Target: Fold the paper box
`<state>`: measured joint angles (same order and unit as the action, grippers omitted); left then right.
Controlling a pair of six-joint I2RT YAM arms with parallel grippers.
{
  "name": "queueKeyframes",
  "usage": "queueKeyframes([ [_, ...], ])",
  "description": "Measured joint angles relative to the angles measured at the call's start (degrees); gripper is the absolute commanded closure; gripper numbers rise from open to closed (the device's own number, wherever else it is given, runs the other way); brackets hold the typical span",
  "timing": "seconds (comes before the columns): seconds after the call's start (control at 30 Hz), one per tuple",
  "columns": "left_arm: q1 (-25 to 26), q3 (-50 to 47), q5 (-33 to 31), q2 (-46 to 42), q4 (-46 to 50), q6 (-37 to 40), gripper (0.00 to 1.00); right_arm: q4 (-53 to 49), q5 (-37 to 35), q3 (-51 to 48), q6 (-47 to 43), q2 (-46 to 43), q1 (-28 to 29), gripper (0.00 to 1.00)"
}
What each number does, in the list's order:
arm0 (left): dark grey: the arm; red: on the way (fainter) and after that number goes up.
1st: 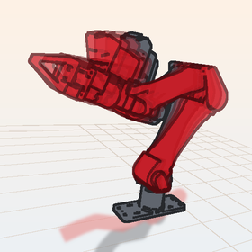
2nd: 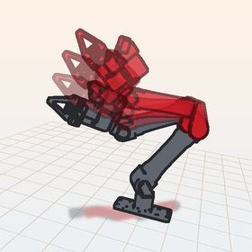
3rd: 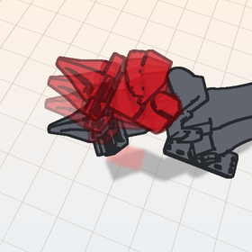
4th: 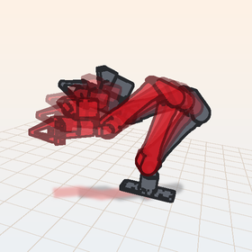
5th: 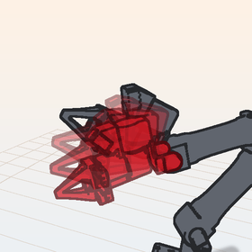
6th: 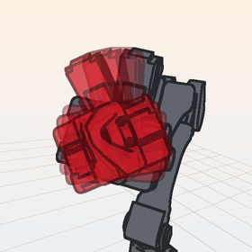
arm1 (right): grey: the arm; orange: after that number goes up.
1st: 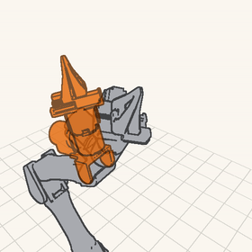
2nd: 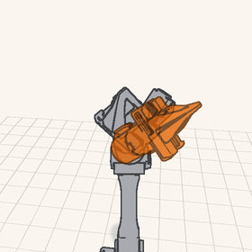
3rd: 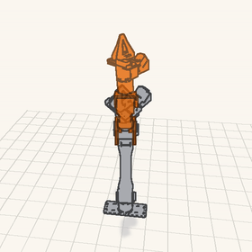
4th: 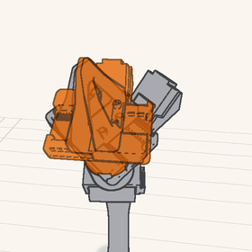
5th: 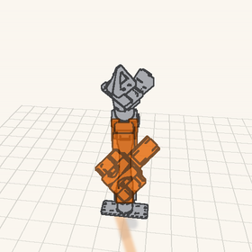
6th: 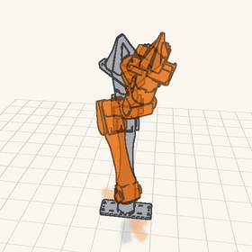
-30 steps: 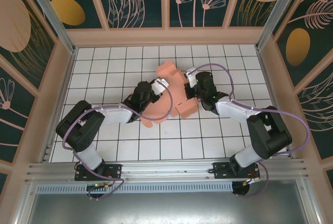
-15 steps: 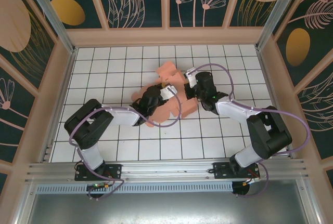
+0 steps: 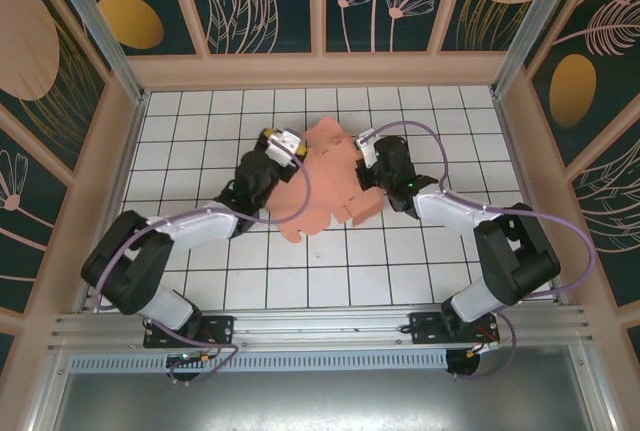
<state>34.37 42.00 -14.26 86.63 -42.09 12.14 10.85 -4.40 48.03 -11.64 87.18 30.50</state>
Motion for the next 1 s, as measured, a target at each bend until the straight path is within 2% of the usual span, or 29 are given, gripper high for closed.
queueKeyframes([
  [0.1, -3.08, 0.00, 3.04, -1.51, 0.70, -7.69, 0.09, -0.83, -1.75, 0.72, -2.19, 0.00, 0.50, 1.00],
  [0.2, -6.14, -0.02, 6.93, -1.55, 2.47, -15.02, 0.02, -1.51, -4.52, 1.68, -4.79, 0.17, 2.16, 1.00],
  [0.6, -13.20, 0.15, 17.11, 0.22, 6.78, -33.42, 0.01, -1.64, -23.39, 5.33, -22.27, 5.33, 10.14, 1.00],
  [0.83, -17.11, 1.42, 20.52, 2.05, 8.20, -41.35, 0.01, 13.11, -33.03, 2.25, -37.90, 7.98, 13.49, 1.00],
  [1.0, -17.86, 3.63, 21.40, 3.98, 10.84, -44.30, 0.01, 22.84, -36.22, 0.55, -46.90, 9.94, 14.91, 1.00],
])
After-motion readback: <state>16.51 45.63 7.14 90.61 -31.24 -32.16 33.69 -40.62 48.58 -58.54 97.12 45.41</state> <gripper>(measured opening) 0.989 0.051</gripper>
